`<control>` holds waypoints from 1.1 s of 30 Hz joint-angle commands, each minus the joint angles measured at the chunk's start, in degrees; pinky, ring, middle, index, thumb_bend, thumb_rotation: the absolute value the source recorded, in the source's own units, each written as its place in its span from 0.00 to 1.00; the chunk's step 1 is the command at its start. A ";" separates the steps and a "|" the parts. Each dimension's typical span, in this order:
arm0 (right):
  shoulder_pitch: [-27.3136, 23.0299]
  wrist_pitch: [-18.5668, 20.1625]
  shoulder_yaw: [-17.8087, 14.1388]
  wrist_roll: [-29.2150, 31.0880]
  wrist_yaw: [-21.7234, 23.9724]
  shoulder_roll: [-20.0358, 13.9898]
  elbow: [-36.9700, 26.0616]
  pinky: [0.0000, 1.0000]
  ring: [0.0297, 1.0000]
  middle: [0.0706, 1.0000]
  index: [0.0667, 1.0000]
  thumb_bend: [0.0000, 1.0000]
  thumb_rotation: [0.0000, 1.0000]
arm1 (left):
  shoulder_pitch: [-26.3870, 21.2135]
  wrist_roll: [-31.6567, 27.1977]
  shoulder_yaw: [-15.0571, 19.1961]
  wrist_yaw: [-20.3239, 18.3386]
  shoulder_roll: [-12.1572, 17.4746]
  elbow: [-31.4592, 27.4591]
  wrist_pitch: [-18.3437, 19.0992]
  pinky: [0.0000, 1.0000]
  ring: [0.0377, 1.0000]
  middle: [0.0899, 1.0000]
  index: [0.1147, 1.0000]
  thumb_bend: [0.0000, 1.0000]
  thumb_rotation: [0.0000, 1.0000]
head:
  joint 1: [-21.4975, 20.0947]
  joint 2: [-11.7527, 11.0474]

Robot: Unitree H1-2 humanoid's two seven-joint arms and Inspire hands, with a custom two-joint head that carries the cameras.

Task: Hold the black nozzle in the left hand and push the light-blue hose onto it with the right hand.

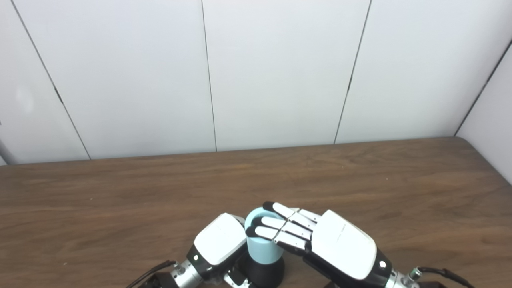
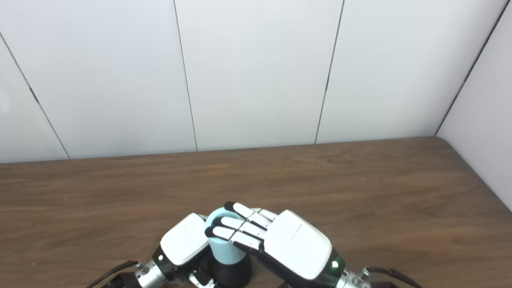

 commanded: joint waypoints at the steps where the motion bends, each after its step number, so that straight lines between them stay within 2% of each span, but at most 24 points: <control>1: 1.86 -0.17 1.40 -1.76 3.51 -1.66 1.02 0.80 0.93 0.88 0.81 0.89 0.81 | 3.61 3.33 -3.29 -5.60 0.48 2.93 -0.73 0.35 0.39 0.45 0.42 0.50 0.00 | 0.00 0.03; 8: 1.96 -0.42 1.51 -1.49 2.95 -1.82 1.37 0.80 0.93 0.87 0.81 0.89 0.80 | 3.74 3.23 -3.20 -5.11 0.42 2.90 -0.90 0.33 0.37 0.44 0.43 0.50 0.00 | 0.00 0.16; 12: 2.10 -0.25 1.80 -0.69 2.98 -1.97 1.78 0.81 0.92 0.87 0.80 0.88 0.79 | 3.80 2.96 -3.15 -6.17 0.48 2.41 -0.55 0.34 0.38 0.44 0.43 0.50 0.00 | 0.04 0.21; 19: 2.25 -0.20 2.26 -0.84 2.74 -2.11 2.18 0.78 0.90 0.86 0.80 0.88 0.81 | 3.82 3.11 -3.13 -5.75 0.45 2.61 -0.58 0.34 0.39 0.44 0.43 0.50 0.00 | 0.01 0.20; 33: 2.70 -0.19 2.76 -0.68 2.33 -2.19 2.72 0.76 0.89 0.84 0.78 0.89 0.79 | 3.72 2.83 -3.12 -5.24 0.37 3.09 -1.14 0.32 0.38 0.43 0.43 0.50 0.00 | 0.06 0.22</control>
